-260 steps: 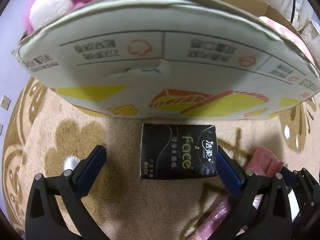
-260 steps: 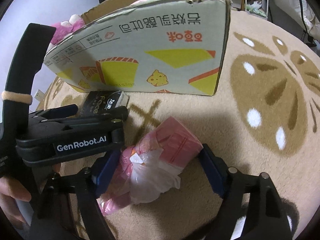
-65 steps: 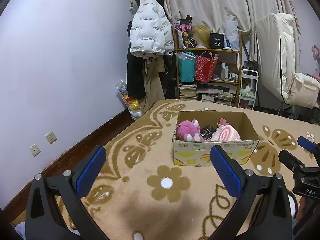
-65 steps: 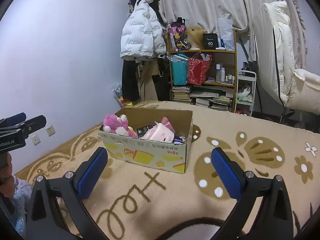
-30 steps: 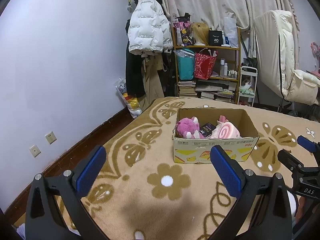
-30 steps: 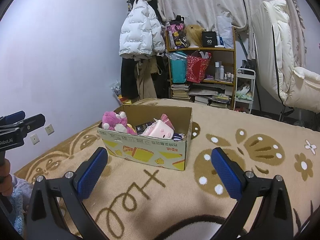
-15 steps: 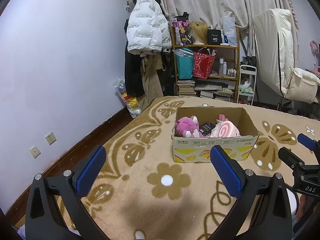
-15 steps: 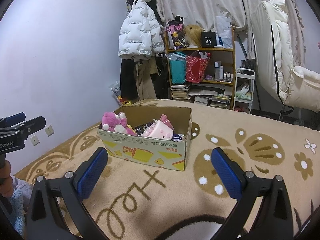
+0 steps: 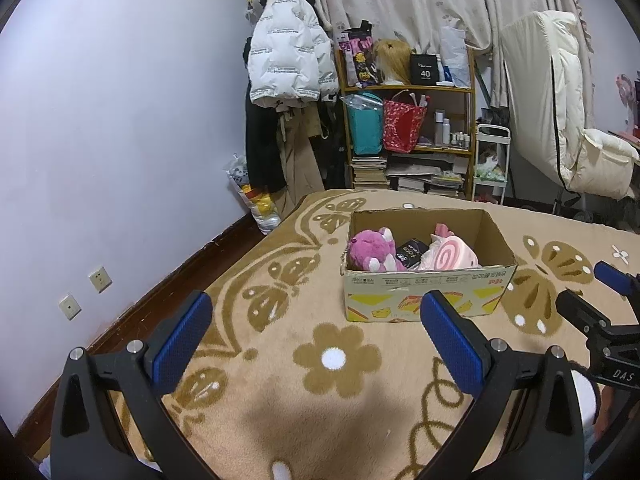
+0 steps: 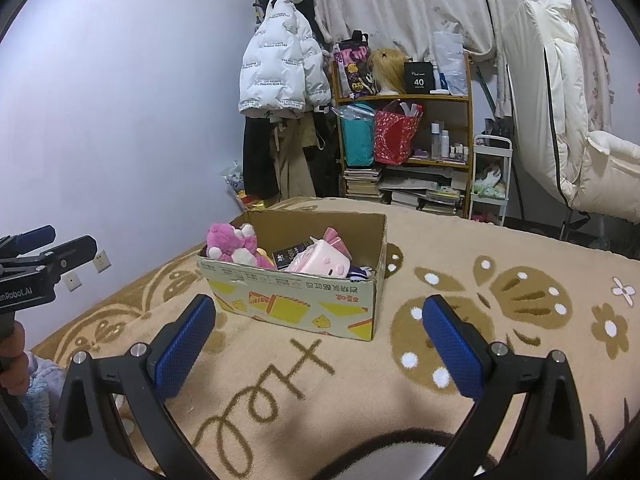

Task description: Organize soft objects

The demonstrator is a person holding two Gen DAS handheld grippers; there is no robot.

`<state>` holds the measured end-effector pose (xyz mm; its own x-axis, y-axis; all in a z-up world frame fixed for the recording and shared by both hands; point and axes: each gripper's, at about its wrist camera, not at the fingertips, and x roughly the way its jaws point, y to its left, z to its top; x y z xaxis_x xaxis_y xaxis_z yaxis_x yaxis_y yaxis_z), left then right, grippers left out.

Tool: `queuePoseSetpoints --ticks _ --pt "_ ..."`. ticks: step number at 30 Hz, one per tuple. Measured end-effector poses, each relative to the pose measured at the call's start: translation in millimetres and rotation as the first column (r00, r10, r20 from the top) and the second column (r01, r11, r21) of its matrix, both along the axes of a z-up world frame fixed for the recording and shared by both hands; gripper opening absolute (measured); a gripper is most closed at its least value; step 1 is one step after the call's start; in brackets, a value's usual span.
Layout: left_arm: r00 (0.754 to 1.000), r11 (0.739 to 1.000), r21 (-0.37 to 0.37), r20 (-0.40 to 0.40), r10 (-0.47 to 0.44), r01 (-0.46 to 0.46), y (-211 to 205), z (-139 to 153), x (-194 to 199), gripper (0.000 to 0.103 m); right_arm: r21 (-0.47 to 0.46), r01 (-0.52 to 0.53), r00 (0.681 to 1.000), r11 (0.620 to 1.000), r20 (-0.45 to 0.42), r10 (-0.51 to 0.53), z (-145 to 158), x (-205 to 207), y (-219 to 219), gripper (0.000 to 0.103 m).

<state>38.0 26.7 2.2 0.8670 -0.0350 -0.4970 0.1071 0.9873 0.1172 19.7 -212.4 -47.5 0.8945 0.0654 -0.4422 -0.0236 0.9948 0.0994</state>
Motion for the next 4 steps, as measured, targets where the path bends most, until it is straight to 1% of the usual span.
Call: queuePoseSetpoints --ticks 4 --pt "1.0 1.0 0.01 -0.006 -0.011 0.011 1.9 -3.3 1.9 0.103 -0.002 0.001 1.0 1.0 0.002 -0.001 0.1 -0.4 0.2 0.103"
